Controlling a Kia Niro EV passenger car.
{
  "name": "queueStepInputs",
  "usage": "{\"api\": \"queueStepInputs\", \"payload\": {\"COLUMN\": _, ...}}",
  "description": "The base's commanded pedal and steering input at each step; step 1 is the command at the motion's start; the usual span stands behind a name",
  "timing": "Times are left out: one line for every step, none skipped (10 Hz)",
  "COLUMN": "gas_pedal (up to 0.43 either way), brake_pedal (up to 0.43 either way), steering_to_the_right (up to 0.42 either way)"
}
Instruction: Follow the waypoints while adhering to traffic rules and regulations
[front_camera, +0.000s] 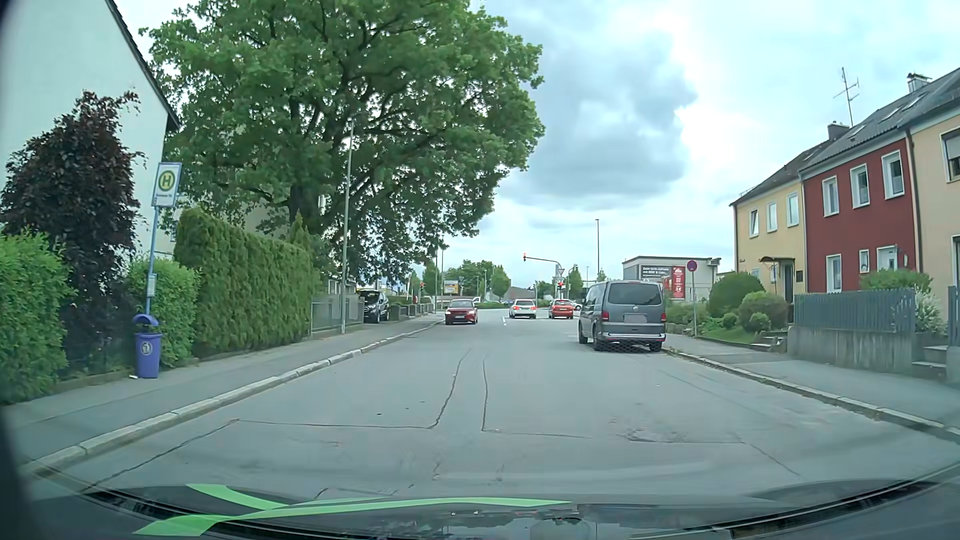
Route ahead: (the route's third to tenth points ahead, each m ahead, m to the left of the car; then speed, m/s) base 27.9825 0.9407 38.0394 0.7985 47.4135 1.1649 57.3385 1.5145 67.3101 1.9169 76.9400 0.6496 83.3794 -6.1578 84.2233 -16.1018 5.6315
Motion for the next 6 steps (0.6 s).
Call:
{"api": "queueStepInputs", "payload": {"gas_pedal": 0.028, "brake_pedal": 0.0, "steering_to_the_right": 0.012}}
{"api": "queueStepInputs", "payload": {"gas_pedal": 0.028, "brake_pedal": 0.0, "steering_to_the_right": 0.012}}
{"api": "queueStepInputs", "payload": {"gas_pedal": 0.028, "brake_pedal": 0.0, "steering_to_the_right": 0.012}}
{"api": "queueStepInputs", "payload": {"gas_pedal": 0.028, "brake_pedal": 0.0, "steering_to_the_right": 0.012}}
{"api": "queueStepInputs", "payload": {"gas_pedal": 0.02, "brake_pedal": 0.0, "steering_to_the_right": 0.012}}
{"api": "queueStepInputs", "payload": {"gas_pedal": 0.02, "brake_pedal": 0.0, "steering_to_the_right": 0.012}}
